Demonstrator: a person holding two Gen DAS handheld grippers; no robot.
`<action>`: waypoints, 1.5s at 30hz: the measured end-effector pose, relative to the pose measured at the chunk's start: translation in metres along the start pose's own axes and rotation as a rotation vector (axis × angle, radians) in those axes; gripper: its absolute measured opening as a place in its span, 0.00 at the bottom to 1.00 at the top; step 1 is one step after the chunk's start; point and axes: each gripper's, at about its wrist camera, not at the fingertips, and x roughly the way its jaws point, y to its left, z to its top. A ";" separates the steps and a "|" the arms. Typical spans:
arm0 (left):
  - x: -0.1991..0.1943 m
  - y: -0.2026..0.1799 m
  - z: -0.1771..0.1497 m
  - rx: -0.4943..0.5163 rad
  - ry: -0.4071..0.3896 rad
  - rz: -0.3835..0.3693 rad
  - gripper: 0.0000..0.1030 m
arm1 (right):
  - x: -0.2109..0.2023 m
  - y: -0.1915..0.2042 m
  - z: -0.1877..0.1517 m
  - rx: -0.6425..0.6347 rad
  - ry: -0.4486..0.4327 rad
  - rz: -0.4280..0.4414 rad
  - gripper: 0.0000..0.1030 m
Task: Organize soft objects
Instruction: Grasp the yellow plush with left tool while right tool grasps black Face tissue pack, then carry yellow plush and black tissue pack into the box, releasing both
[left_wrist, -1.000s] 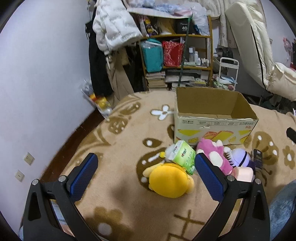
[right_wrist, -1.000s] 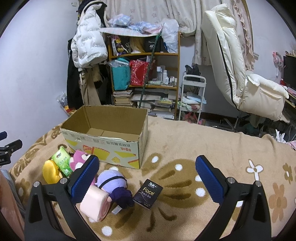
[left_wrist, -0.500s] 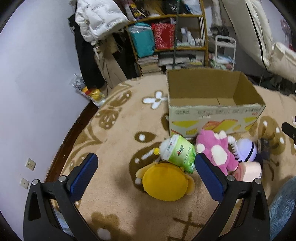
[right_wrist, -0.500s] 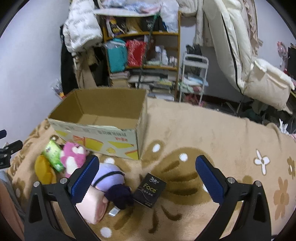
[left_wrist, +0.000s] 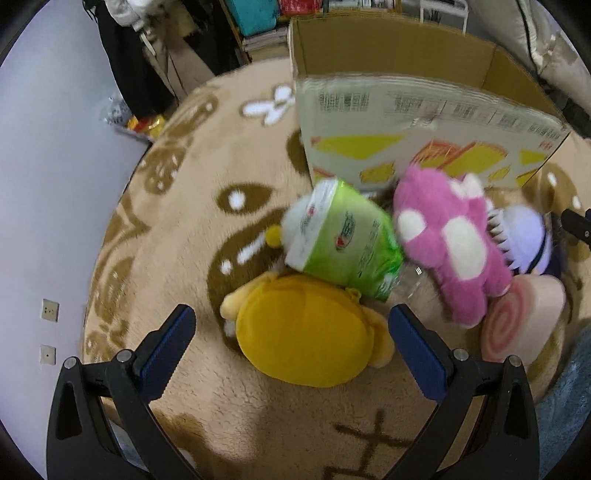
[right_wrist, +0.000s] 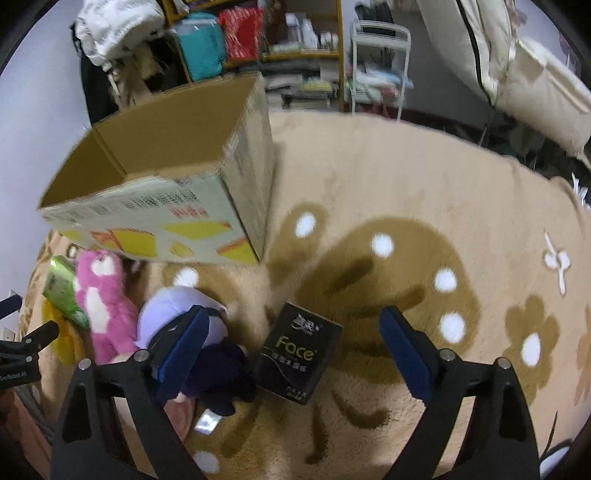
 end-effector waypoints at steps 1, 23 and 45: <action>0.005 -0.001 0.000 0.003 0.014 0.000 0.99 | 0.005 -0.001 0.000 0.005 0.015 0.007 0.95; 0.047 0.000 -0.002 -0.034 0.145 -0.064 0.81 | 0.050 -0.009 -0.001 0.039 0.142 -0.017 0.59; -0.037 0.029 -0.016 -0.133 -0.132 -0.009 0.78 | -0.021 0.010 -0.013 -0.043 -0.107 0.033 0.56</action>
